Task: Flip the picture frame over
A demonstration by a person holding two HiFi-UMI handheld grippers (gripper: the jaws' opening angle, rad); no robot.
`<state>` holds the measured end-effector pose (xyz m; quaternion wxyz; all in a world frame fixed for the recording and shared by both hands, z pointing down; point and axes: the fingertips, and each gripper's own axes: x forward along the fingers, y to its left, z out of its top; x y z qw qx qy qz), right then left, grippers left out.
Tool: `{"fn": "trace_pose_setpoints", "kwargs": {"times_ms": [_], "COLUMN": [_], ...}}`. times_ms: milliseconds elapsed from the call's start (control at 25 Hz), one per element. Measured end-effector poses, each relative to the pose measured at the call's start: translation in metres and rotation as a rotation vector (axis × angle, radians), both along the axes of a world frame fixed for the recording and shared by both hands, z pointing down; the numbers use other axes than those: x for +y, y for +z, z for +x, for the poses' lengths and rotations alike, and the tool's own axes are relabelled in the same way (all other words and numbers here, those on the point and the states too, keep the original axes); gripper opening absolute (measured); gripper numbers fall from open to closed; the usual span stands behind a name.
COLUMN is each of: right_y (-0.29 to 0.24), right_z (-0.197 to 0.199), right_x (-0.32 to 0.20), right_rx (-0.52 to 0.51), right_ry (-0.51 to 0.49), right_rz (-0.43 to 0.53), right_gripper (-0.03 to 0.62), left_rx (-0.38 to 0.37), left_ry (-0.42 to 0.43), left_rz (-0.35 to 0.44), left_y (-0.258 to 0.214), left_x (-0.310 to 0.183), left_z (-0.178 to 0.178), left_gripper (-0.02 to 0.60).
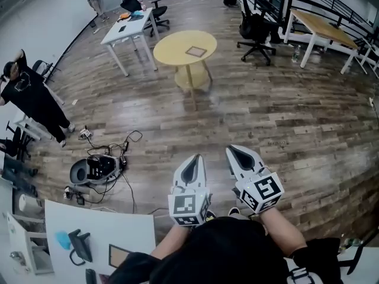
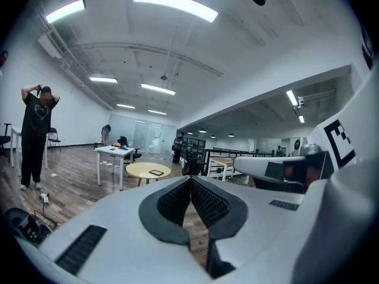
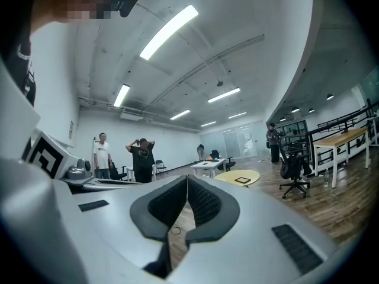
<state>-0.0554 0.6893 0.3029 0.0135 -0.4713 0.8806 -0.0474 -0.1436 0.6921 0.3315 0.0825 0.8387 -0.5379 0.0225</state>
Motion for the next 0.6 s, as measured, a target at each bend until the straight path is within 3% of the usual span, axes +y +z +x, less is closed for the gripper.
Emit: {"fn": "trace_pose_setpoints", "kwargs": {"times_ms": [240,600], "right_y": [0.0,0.016], "right_z": [-0.009,0.0], "right_x": [-0.025,-0.09], "right_rx": [0.013,0.003], "right_ry": [0.021,0.008], "right_rz": [0.003,-0.017], "right_gripper": [0.018,0.018], "left_rx": [0.01,0.001], "left_ry": [-0.026,-0.027], "left_rz": [-0.01,-0.022], "left_y": [0.002,0.014], "left_x": [-0.023,-0.086], "left_z": [-0.026,-0.014], "left_gripper": [0.021,0.021]}}
